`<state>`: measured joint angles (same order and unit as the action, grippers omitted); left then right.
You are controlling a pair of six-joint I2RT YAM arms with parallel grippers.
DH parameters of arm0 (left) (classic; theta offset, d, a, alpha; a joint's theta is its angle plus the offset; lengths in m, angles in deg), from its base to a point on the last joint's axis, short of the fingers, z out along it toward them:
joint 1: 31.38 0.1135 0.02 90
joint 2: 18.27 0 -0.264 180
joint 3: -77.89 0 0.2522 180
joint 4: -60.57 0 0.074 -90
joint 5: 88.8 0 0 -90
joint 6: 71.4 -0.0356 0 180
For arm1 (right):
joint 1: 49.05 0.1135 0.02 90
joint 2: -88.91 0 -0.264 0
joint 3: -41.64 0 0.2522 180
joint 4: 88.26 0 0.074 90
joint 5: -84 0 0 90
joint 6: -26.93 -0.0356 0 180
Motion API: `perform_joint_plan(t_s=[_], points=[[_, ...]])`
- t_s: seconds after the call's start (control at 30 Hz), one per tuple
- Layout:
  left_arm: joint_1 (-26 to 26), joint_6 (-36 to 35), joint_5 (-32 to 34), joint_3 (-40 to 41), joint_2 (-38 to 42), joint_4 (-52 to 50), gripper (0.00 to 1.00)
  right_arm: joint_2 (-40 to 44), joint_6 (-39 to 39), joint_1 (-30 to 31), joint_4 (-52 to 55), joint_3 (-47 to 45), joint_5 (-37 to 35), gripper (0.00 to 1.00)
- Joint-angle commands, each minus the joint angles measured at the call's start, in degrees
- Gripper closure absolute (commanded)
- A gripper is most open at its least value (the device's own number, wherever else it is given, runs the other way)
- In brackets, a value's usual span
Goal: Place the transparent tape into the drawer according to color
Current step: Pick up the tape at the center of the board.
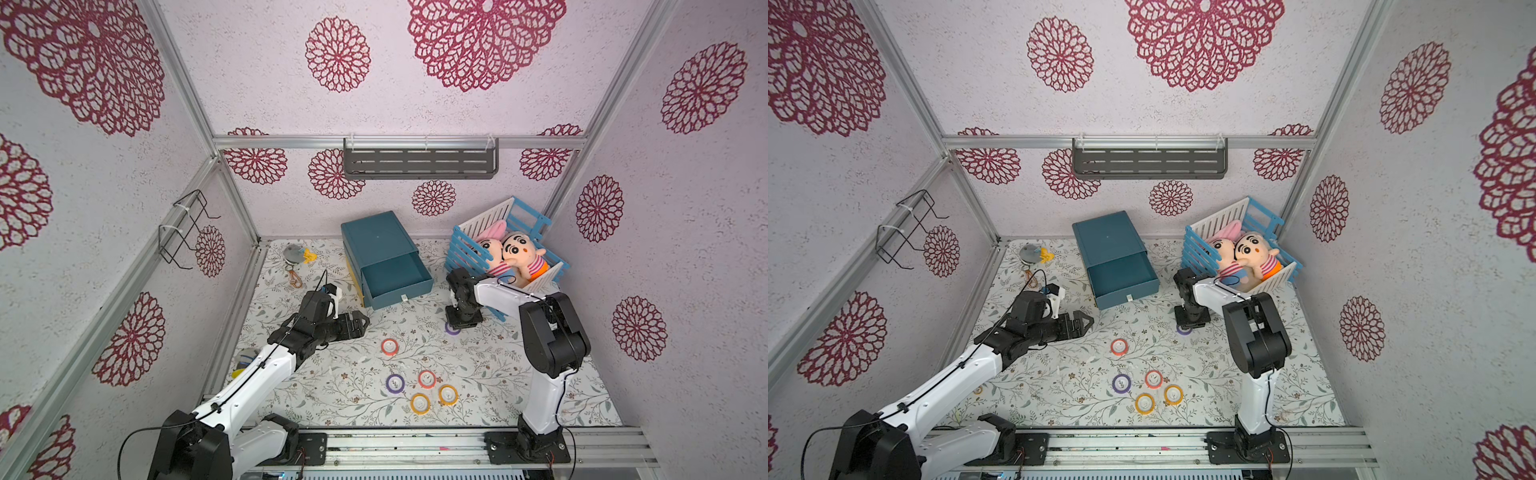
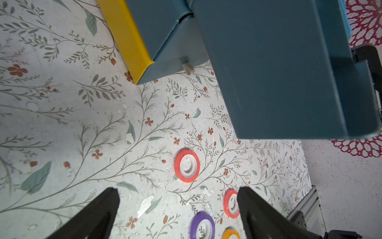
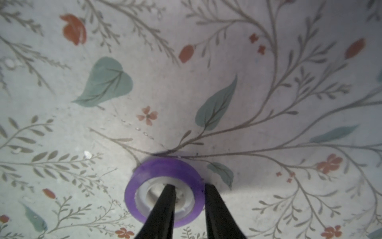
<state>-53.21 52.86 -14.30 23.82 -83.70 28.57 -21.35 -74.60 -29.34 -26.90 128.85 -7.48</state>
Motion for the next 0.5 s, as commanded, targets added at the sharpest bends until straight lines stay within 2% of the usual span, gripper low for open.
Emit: perform_joint_plan(t_s=[0.0, 0.33, 0.47], points=[[-0.24, -0.76, 0.08, 0.41, -0.32, 0.66, 0.03, -1.9, 1.13, 0.51, -0.65, -2.06, 0.38, 0.74], [-0.25, -0.61, -0.49, 0.54, -0.41, 0.79, 0.03, -2.33, 1.47, 0.62, 0.75, -2.37, -0.72, 1.0], [-0.26, -0.6, -0.48, 0.76, 0.12, 0.58, 0.03, -1.01, 1.28, 0.62, 1.0, -1.93, -0.07, 1.0]])
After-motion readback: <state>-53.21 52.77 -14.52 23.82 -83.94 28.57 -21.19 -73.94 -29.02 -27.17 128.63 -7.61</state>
